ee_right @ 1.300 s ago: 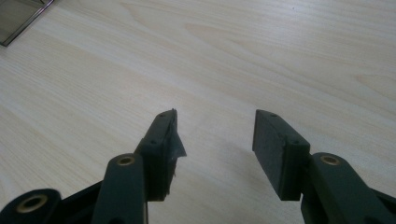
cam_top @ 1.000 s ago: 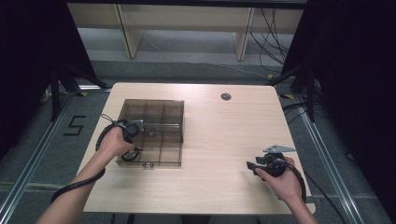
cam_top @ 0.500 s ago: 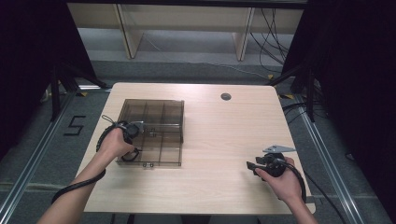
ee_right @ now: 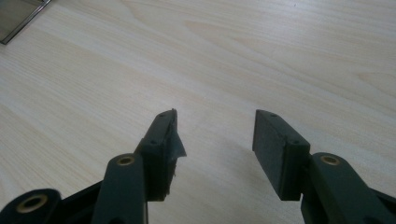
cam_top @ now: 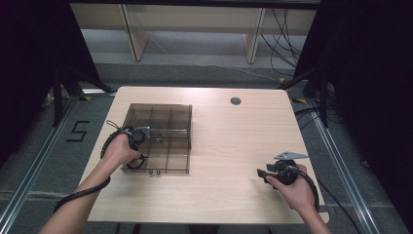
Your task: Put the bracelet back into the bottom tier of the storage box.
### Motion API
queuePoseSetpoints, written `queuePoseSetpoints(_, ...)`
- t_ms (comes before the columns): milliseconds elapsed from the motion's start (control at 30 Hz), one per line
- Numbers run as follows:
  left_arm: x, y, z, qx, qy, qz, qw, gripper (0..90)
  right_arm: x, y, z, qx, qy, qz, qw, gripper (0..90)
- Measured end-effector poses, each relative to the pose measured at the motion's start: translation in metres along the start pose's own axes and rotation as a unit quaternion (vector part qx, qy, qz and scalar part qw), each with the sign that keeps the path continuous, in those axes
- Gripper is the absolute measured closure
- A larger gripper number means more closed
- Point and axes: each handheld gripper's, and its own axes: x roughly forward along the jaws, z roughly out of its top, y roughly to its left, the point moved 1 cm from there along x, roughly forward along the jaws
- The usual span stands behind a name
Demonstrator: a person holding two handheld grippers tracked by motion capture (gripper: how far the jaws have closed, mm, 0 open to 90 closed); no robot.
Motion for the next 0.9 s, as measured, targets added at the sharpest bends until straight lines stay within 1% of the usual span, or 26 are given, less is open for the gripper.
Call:
queuePoseSetpoints(67,0.000,0.000,0.000,0.000,-0.001,0.000,1.0000,81.7,0.000,0.000,0.000,-0.001,-0.001,0.000,1.0000,51.0)
queuePoseSetpoints(100,0.000,-0.001,0.000,-0.004,-0.002,0.000,1.0000,81.6,0.000,0.000,0.000,-0.001,-0.002,0.000,1.0000,50.9)
queuePoseSetpoints(133,0.000,0.000,0.001,0.005,-0.002,0.000,1.0000,81.4,0.000,0.000,0.000,-0.001,0.000,-0.001,1.0000,51.0)
queuePoseSetpoints(167,0.000,0.000,0.001,0.005,-0.002,0.000,1.0000,81.3,0.000,0.000,0.000,-0.001,0.000,-0.001,1.0000,50.9)
queuePoseSetpoints(200,0.001,0.001,0.001,0.010,-0.003,-0.003,0.9999,81.3,0.000,0.000,0.000,-0.001,0.000,-0.001,1.0000,50.9)
queuePoseSetpoints(267,0.000,0.001,0.001,0.010,-0.001,-0.004,0.9999,80.9,0.000,0.000,0.000,-0.001,0.000,-0.001,1.0000,51.0)
queuePoseSetpoints(300,0.000,0.001,0.001,0.010,-0.001,-0.004,0.9999,80.8,-0.001,0.001,0.001,0.008,0.004,0.000,1.0000,50.9)
queuePoseSetpoints(367,0.000,0.000,0.001,0.008,-0.002,-0.002,1.0000,80.2,-0.001,0.001,0.001,0.008,0.004,0.001,1.0000,50.9)
queuePoseSetpoints(400,0.001,-0.001,0.000,0.002,-0.007,0.000,1.0000,79.7,-0.001,0.001,0.001,0.008,0.005,0.000,1.0000,50.9)
queuePoseSetpoints(500,0.001,-0.001,0.000,0.002,-0.011,0.002,0.9999,77.7,0.000,0.001,0.001,0.009,0.001,0.004,1.0000,51.0)
queuePoseSetpoints(533,0.000,-0.001,0.000,0.003,-0.014,-0.001,0.9999,77.4,0.000,0.002,0.001,0.012,0.006,0.003,0.9999,50.9)
queuePoseSetpoints(633,-0.002,-0.002,-0.001,-0.001,-0.016,-0.001,0.9999,76.6,0.000,0.001,0.000,0.011,0.006,0.003,0.9999,50.9)
queuePoseSetpoints(667,-0.004,-0.003,-0.002,-0.002,-0.021,0.000,0.9998,74.9,-0.001,0.001,0.000,0.008,0.005,0.001,1.0000,50.9)
queuePoseSetpoints(733,-0.005,-0.003,-0.002,-0.001,-0.021,-0.001,0.9998,73.8,0.000,0.001,0.001,0.009,0.004,0.002,1.0000,50.9)
queuePoseSetpoints(800,-0.010,-0.003,-0.004,0.001,-0.029,0.002,0.9996,73.1,-0.001,0.002,0.000,0.012,0.007,0.002,0.9999,50.9)
queuePoseSetpoints(833,-0.010,-0.003,-0.004,0.001,-0.029,0.002,0.9996,72.7,-0.001,0.002,0.000,0.012,0.007,0.002,0.9999,50.9)
queuePoseSetpoints(867,-0.012,-0.004,-0.004,0.002,-0.030,0.002,0.9995,72.7,0.000,0.001,0.000,0.008,0.005,0.001,1.0000,50.9)
queuePoseSetpoints(900,-0.016,-0.005,-0.006,0.004,-0.036,0.003,0.9994,71.8,0.001,0.001,0.000,0.009,0.001,0.010,0.9999,50.9)
